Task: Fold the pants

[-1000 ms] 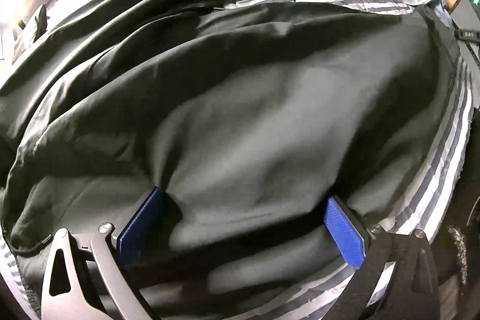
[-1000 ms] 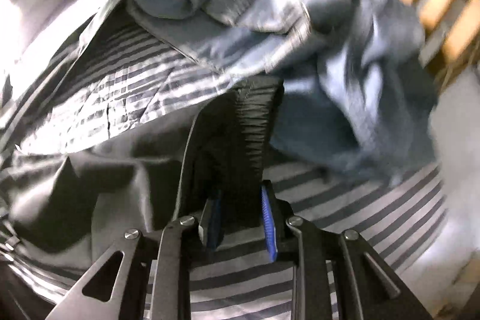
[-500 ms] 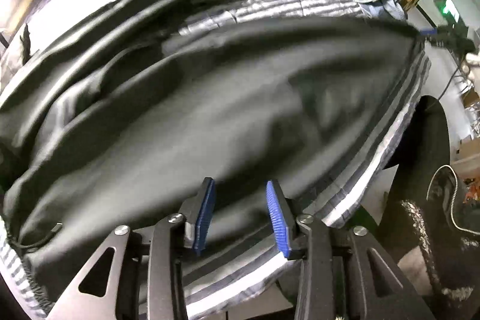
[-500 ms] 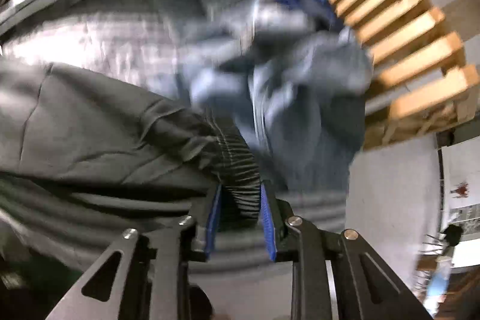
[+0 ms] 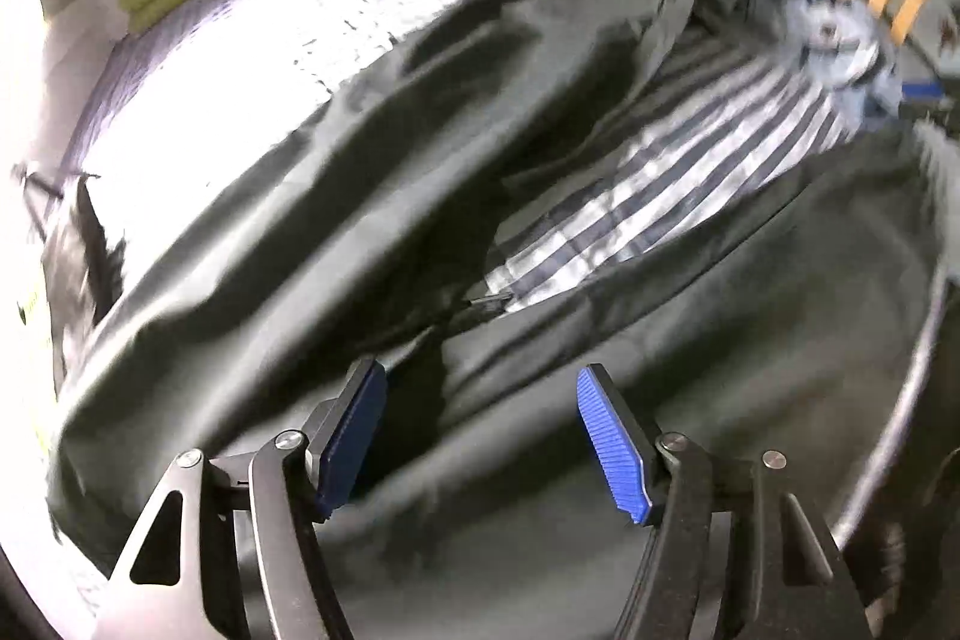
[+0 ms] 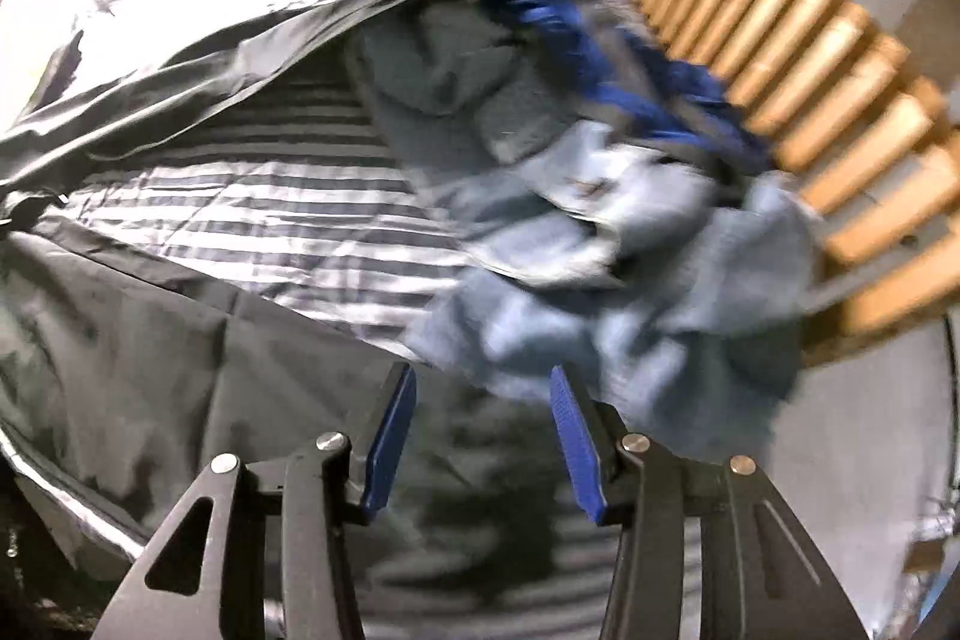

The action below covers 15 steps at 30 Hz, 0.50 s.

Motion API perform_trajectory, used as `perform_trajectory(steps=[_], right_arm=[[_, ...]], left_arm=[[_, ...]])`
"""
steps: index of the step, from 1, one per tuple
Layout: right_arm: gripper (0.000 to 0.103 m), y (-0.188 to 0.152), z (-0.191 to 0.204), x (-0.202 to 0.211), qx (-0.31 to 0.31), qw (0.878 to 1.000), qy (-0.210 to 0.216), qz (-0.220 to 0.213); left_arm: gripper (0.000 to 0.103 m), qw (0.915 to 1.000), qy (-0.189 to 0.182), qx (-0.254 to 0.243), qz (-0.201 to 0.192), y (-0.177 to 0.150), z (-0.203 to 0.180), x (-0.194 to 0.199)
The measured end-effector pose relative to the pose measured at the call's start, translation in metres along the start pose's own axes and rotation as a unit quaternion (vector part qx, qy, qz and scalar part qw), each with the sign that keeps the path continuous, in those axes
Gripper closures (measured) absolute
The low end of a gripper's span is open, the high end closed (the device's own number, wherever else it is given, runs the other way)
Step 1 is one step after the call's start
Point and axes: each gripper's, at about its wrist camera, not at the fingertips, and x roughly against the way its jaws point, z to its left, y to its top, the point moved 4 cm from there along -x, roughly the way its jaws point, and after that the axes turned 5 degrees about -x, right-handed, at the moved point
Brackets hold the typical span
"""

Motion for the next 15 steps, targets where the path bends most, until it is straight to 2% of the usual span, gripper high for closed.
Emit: perform_trajectory(steps=[2, 7, 8, 9, 10, 11, 12, 15], right_arm=[[0.06, 0.0, 0.025, -0.017, 0.031, 0.999, 0.011, 0.016], [0.06, -0.006, 0.077, -0.053, 0.11, 0.993, 0.029, 0.031], [0.061, -0.007, 0.082, -0.058, 0.114, 0.992, 0.031, 0.034], [0.069, -0.008, 0.087, -0.063, 0.116, 0.992, 0.038, 0.04], [0.078, -0.008, 0.09, -0.065, 0.118, 0.991, 0.042, 0.041], [0.097, -0.008, 0.092, -0.068, 0.12, 0.991, 0.044, 0.047], [0.103, -0.008, 0.095, -0.07, 0.122, 0.99, 0.044, 0.054], [0.103, -0.002, 0.098, -0.071, 0.132, 0.99, 0.017, 0.044]], left_arm=[[0.033, 0.9998, 0.014, -0.01, 0.013, -0.004, 0.001, -0.011], [0.033, 0.9991, 0.021, 0.017, 0.032, -0.025, 0.024, -0.024], [0.037, 0.9989, 0.019, 0.024, 0.035, -0.028, 0.029, -0.025], [0.043, 0.9988, 0.016, 0.031, 0.033, -0.03, 0.032, -0.026], [0.065, 0.9986, 0.011, 0.037, 0.035, -0.031, 0.035, -0.029], [0.084, 0.9985, 0.011, 0.039, 0.038, -0.032, 0.037, -0.031], [0.087, 0.9982, 0.015, 0.042, 0.041, -0.032, 0.038, -0.035], [0.098, 0.9976, 0.02, 0.053, 0.04, -0.027, 0.046, -0.042]])
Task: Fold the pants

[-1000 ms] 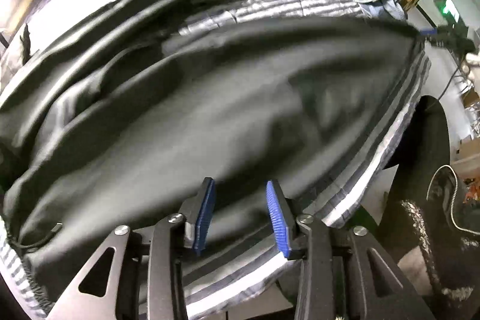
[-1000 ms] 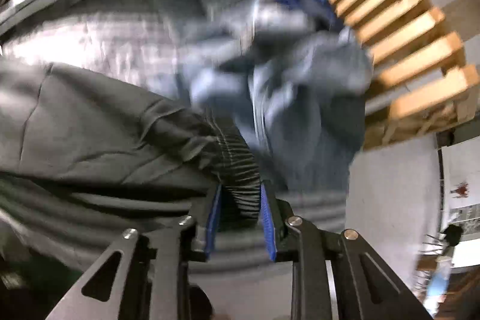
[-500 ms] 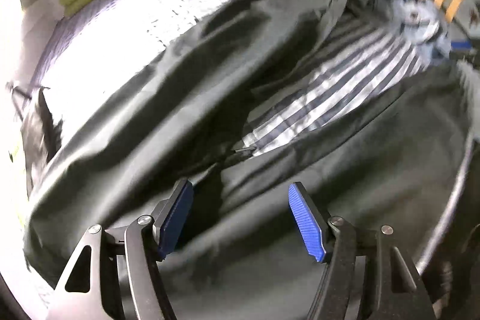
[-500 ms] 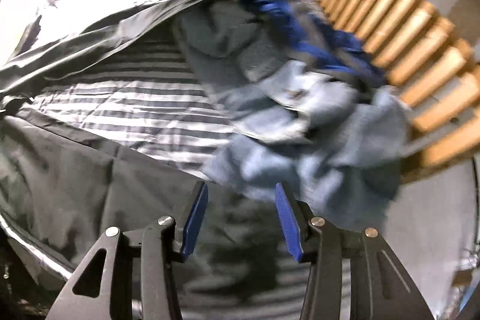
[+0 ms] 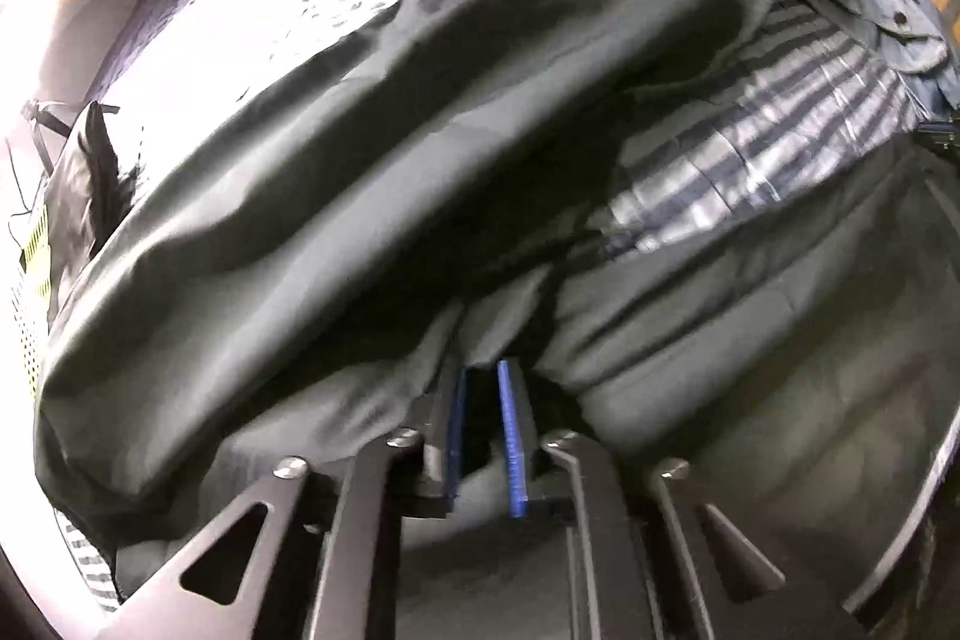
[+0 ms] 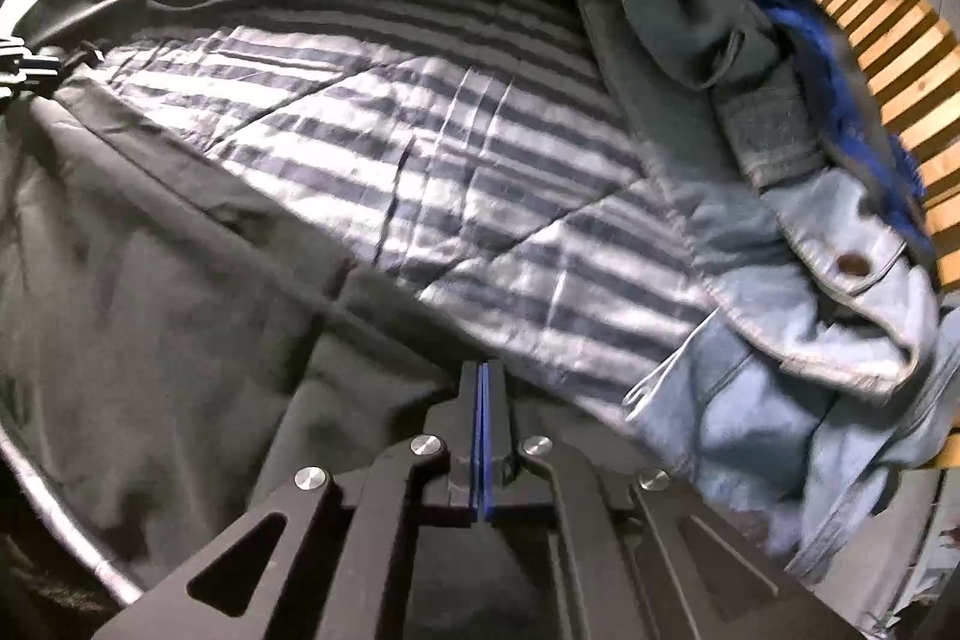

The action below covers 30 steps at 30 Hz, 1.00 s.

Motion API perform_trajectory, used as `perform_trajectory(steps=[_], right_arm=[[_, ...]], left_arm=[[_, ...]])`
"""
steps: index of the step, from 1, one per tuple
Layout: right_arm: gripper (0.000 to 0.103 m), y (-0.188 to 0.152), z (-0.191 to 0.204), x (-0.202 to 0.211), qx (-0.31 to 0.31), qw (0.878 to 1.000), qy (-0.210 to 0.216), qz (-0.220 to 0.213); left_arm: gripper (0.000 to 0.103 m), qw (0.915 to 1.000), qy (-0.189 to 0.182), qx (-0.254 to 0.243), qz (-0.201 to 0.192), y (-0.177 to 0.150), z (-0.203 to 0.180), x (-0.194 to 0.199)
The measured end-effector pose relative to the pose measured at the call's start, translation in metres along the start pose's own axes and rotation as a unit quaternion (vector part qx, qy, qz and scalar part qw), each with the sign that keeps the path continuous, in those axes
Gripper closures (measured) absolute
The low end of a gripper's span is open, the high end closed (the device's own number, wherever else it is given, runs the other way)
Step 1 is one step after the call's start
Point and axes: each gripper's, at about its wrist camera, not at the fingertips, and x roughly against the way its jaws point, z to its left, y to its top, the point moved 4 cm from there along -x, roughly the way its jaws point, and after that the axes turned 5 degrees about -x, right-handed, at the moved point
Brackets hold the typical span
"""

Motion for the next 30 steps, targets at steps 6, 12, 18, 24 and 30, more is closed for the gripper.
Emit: perform_trajectory(steps=[6, 12, 18, 24, 30], right_arm=[[0.103, 0.03, -0.037, 0.011, -0.056, 0.997, -0.05, -0.031], [0.07, 0.015, -0.015, 0.022, -0.012, 0.998, 0.056, -0.015], [0.064, -0.001, 0.011, -0.001, 0.036, 0.999, 0.03, -0.001], [0.102, 0.004, 0.015, 0.007, 0.049, 0.999, 0.0, -0.018], [0.102, 0.035, -0.003, 0.02, 0.017, 0.998, -0.034, -0.057]], left_arm=[[0.097, 0.9989, -0.008, 0.028, -0.036, 0.017, 0.026, 0.02], [0.053, 0.9984, -0.022, 0.042, -0.031, 0.004, 0.048, 0.037], [0.058, 0.9999, -0.001, -0.008, 0.009, -0.005, 0.019, 0.004], [0.1, 0.9985, 0.029, 0.042, -0.021, 0.019, 0.041, 0.013], [0.101, 0.9929, 0.077, 0.066, -0.062, 0.052, 0.077, 0.043]])
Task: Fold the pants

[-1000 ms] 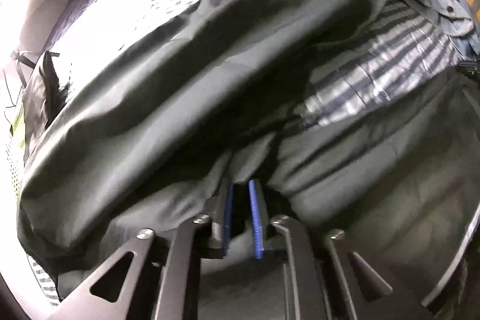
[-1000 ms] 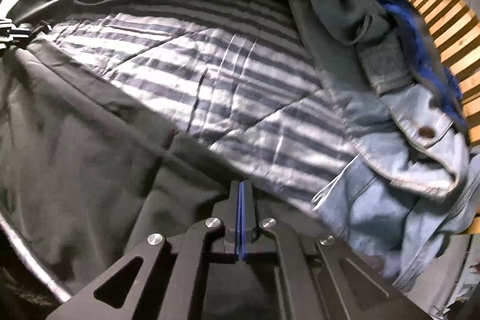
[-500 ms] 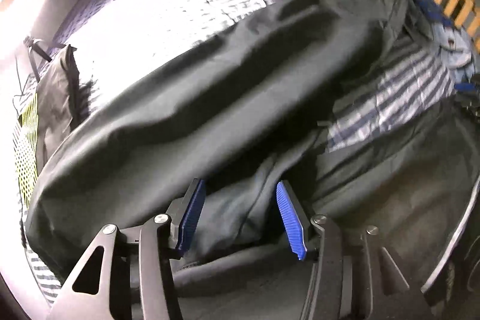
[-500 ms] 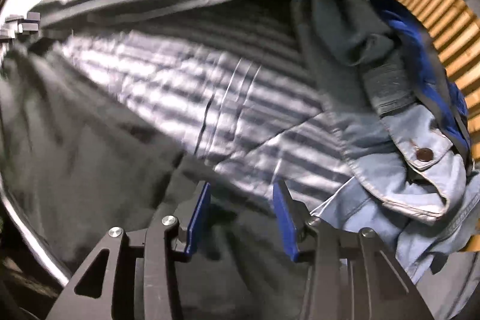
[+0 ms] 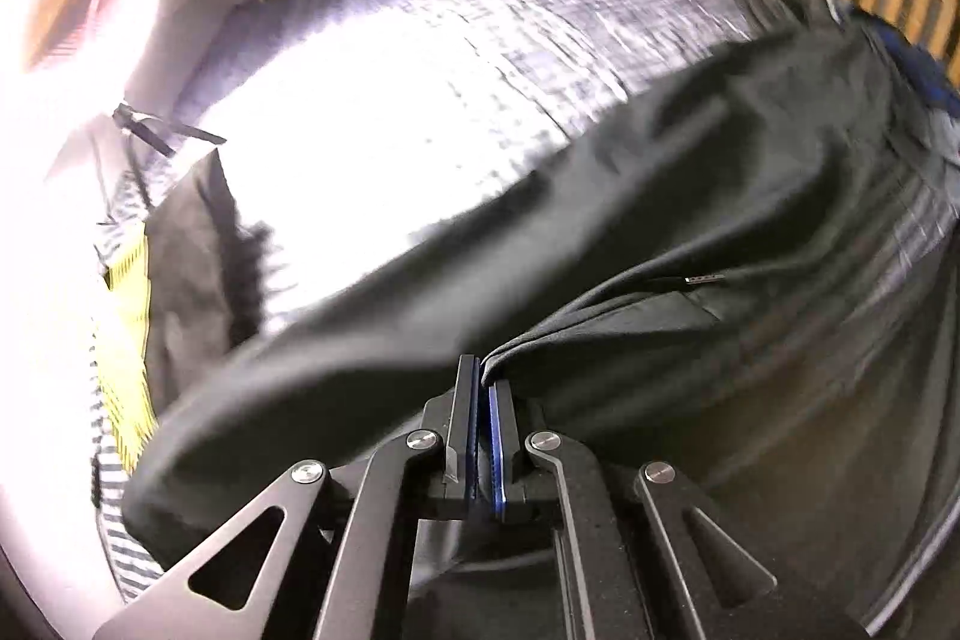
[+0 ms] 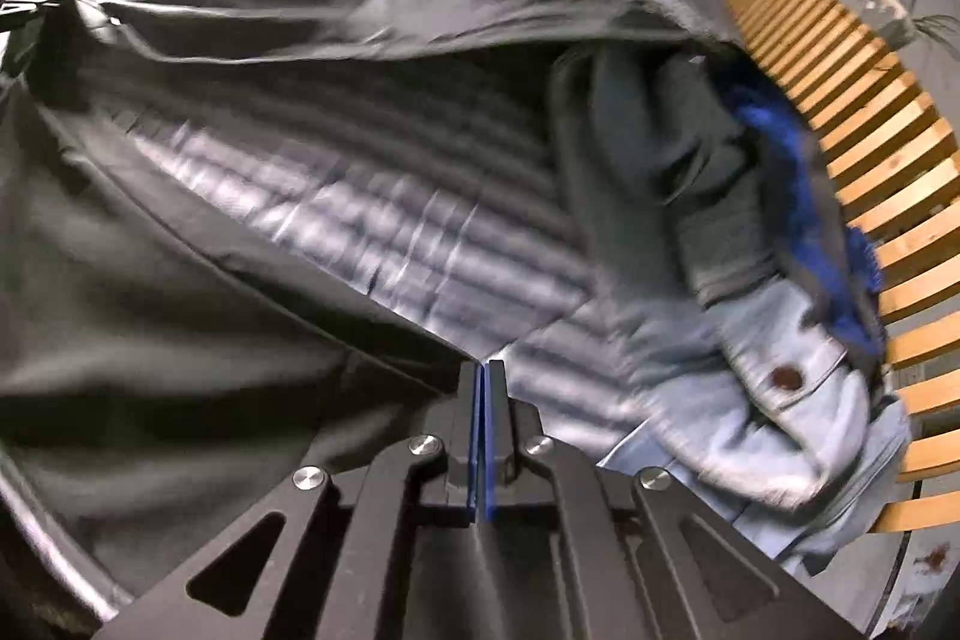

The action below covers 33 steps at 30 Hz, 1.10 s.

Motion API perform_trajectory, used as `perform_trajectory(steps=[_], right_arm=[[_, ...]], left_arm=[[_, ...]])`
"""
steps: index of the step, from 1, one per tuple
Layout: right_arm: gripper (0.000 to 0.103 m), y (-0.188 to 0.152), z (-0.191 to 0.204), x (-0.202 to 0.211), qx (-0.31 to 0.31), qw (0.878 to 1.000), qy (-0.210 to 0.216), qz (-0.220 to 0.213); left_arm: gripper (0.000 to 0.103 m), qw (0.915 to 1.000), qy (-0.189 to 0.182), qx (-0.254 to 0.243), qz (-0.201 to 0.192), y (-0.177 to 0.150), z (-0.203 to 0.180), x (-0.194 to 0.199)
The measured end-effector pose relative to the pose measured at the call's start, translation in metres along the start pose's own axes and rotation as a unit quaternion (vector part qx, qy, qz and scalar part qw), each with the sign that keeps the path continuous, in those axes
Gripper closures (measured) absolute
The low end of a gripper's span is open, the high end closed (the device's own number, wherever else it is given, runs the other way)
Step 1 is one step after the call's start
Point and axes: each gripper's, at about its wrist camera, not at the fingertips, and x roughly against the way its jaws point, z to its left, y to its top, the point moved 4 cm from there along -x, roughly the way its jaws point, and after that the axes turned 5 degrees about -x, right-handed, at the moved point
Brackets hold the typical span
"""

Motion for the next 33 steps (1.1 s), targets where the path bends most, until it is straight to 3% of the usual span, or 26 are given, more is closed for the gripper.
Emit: perform_trajectory(steps=[3, 6, 7, 8, 9, 10, 11, 16, 21, 24, 26, 28, 33], right_arm=[[0.102, 0.021, -0.004, -0.016, 0.008, 1.0, -0.023, 0.003], [0.096, 0.02, -0.004, -0.039, 0.009, 0.999, -0.012, 0.048], [0.094, 0.019, -0.007, -0.041, 0.002, 0.999, -0.019, 0.049], [0.09, 0.019, -0.011, -0.04, -0.004, 0.999, -0.02, 0.047], [0.088, 0.018, -0.014, -0.037, -0.01, 0.999, -0.018, 0.044], [0.087, 0.017, -0.019, -0.03, -0.022, 0.999, -0.015, 0.036], [0.087, 0.015, -0.023, -0.023, -0.031, 0.999, -0.012, 0.028], [0.087, 0.011, -0.033, 0.019, -0.043, 0.998, 0.026, -0.023], [0.087, 0.043, 0.028, 0.018, -0.019, 0.995, 0.09, -0.037], [0.087, 0.042, 0.082, 0.038, 0.008, 0.995, 0.089, -0.047], [0.087, 0.048, 0.101, 0.039, 0.015, 0.994, 0.1, -0.044], [0.085, 0.055, 0.111, 0.026, 0.018, 0.993, 0.106, -0.042], [0.077, 0.066, 0.14, 0.001, 0.032, 0.992, 0.123, -0.027]], left_arm=[[0.1, 1.0, -0.006, 0.001, 0.008, 0.008, 0.007, -0.009], [0.095, 0.9998, -0.007, -0.003, 0.019, 0.009, 0.005, -0.016], [0.082, 0.9997, -0.003, -0.002, 0.022, 0.008, 0.006, -0.015], [0.062, 0.9998, -0.004, -0.001, 0.02, 0.008, 0.006, -0.012], [0.051, 0.9999, -0.008, 0.0, 0.014, 0.005, 0.007, -0.007], [0.041, 0.9999, -0.011, -0.004, 0.001, 0.003, 0.007, 0.004], [0.041, 0.9998, -0.005, -0.013, -0.011, 0.001, 0.006, 0.014], [0.041, 0.999, -0.018, -0.038, -0.013, -0.027, -0.004, 0.038], [0.047, 0.9984, -0.018, -0.047, 0.025, -0.049, -0.03, 0.009], [0.059, 0.9988, -0.023, -0.023, 0.036, -0.05, -0.032, -0.016], [0.088, 0.9987, -0.012, -0.023, 0.044, -0.051, -0.033, -0.029], [0.097, 0.9983, -0.026, -0.007, 0.051, -0.052, -0.031, -0.037], [0.1, 0.9992, -0.024, 0.007, 0.031, -0.046, -0.021, -0.028]])
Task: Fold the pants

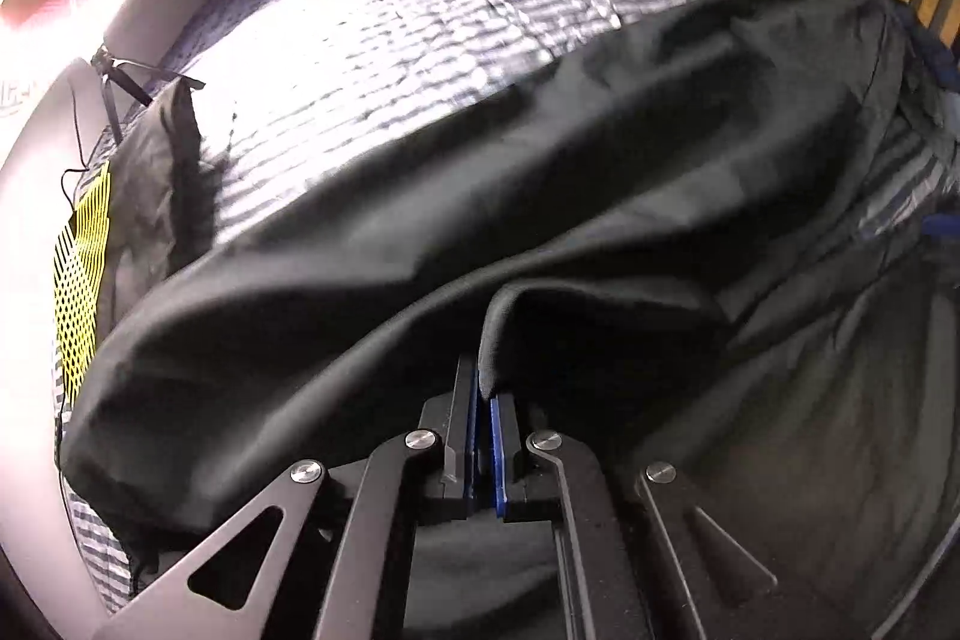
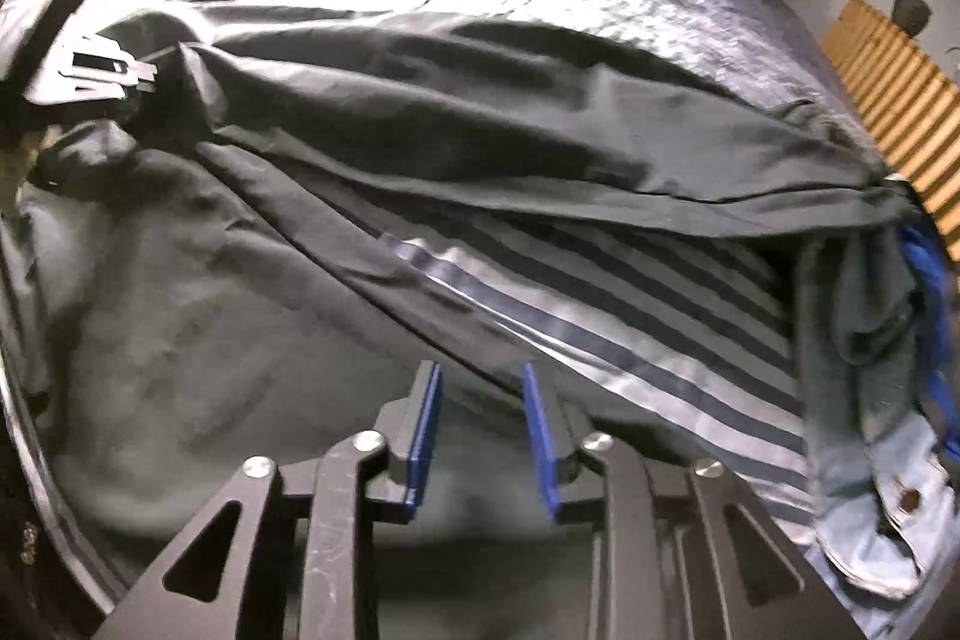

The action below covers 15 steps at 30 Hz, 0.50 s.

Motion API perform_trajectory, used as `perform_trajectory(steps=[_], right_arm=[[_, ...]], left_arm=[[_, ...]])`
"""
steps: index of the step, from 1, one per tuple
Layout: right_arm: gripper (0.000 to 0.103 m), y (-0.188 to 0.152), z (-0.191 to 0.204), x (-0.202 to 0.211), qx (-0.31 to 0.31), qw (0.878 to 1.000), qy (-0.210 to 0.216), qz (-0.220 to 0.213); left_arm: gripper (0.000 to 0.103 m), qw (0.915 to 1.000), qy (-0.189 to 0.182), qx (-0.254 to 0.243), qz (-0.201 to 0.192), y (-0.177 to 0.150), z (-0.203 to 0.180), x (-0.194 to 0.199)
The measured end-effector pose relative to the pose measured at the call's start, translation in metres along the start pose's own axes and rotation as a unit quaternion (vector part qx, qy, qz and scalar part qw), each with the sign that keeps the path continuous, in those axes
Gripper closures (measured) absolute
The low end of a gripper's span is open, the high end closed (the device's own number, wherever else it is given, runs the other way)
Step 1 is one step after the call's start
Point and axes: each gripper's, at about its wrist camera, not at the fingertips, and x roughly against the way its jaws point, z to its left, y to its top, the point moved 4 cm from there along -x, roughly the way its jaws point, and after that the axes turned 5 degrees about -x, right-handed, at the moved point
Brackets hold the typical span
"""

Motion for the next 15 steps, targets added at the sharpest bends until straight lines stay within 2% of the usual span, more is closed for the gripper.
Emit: perform_trajectory(steps=[4, 5, 6, 7, 10, 11, 13, 15], right_arm=[[0.077, 0.008, 0.004, -0.025, 0.005, 1.0, -0.006, 0.011], [0.083, 0.011, 0.004, -0.026, 0.002, 1.0, 0.001, 0.006], [0.099, 0.013, 0.004, -0.026, 0.002, 1.0, 0.005, 0.006], [0.103, 0.016, 0.004, -0.026, 0.004, 1.0, 0.003, 0.008], [0.103, 0.024, 0.001, -0.022, 0.008, 1.0, -0.014, -0.002], [0.103, 0.031, -0.006, -0.02, -0.008, 1.0, -0.021, -0.01], [0.103, 0.041, -0.018, -0.019, -0.028, 0.998, -0.043, -0.022], [0.103, 0.045, -0.022, -0.02, -0.018, 0.999, -0.026, -0.01]], left_arm=[[0.1, 0.9999, 0.007, 0.004, -0.007, 0.005, 0.009, 0.009], [0.1, 0.9999, 0.008, 0.005, -0.008, 0.008, 0.013, 0.01], [0.1, 0.9999, 0.009, 0.008, -0.009, 0.01, 0.016, 0.01], [0.1, 0.9998, 0.01, 0.01, -0.011, 0.012, 0.017, 0.011], [0.1, 0.9997, 0.008, 0.019, -0.013, 0.019, 0.025, 0.01], [0.1, 0.9997, 0.0, 0.023, -0.013, 0.02, 0.025, 0.01], [0.097, 0.999, -0.038, 0.02, -0.007, 0.021, 0.024, 0.011], [0.091, 0.9991, -0.042, 0.007, -0.007, 0.018, 0.023, 0.017]])
